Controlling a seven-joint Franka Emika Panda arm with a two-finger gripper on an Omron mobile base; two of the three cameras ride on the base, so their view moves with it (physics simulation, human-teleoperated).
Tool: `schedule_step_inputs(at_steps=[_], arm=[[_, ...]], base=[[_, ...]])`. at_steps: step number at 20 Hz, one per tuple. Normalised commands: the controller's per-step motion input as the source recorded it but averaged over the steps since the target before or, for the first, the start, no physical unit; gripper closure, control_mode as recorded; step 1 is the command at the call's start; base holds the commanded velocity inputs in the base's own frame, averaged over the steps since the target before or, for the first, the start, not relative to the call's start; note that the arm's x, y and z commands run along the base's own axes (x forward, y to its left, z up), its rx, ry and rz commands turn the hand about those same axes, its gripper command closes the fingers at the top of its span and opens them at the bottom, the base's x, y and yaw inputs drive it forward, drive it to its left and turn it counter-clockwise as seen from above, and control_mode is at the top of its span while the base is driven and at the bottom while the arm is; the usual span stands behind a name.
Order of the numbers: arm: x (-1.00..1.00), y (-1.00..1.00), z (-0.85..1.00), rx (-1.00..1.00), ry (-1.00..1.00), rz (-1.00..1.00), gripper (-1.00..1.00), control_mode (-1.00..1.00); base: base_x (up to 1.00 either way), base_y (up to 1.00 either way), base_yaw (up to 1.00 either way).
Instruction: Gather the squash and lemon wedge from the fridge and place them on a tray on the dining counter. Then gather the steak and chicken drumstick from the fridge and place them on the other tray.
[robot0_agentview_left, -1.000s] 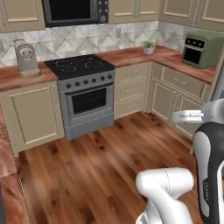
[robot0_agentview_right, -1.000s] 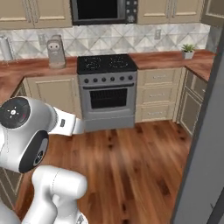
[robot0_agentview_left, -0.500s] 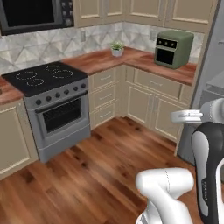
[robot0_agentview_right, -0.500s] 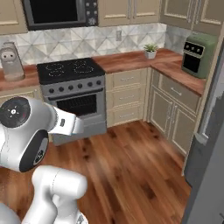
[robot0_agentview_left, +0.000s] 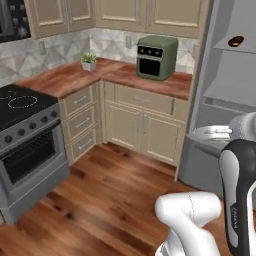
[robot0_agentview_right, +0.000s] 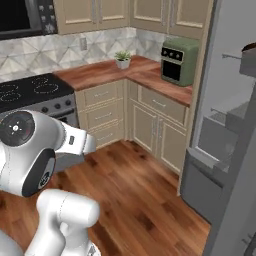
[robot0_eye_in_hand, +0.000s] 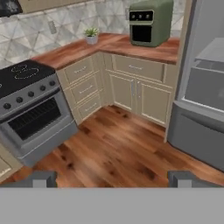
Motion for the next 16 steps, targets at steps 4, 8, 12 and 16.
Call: schedule_step_inputs(at_steps=[4,8,12,16], arm=[[0.0,0.0,0.0,0.0,0.0,0.0,-1.0,1.0],[0.0,0.0,0.0,0.0,0.0,0.0,-1.0,1.0],[0.0,0.0,0.0,0.0,0.0,0.0,-1.0,1.0],[0.0,0.0,0.0,0.0,0.0,0.0,-1.0,1.0]], base=[[0.72,0.01,-0.46],[0.71,0.05,-0.47],[0.68,0.17,-0.48],[0.64,0.26,-0.5]])
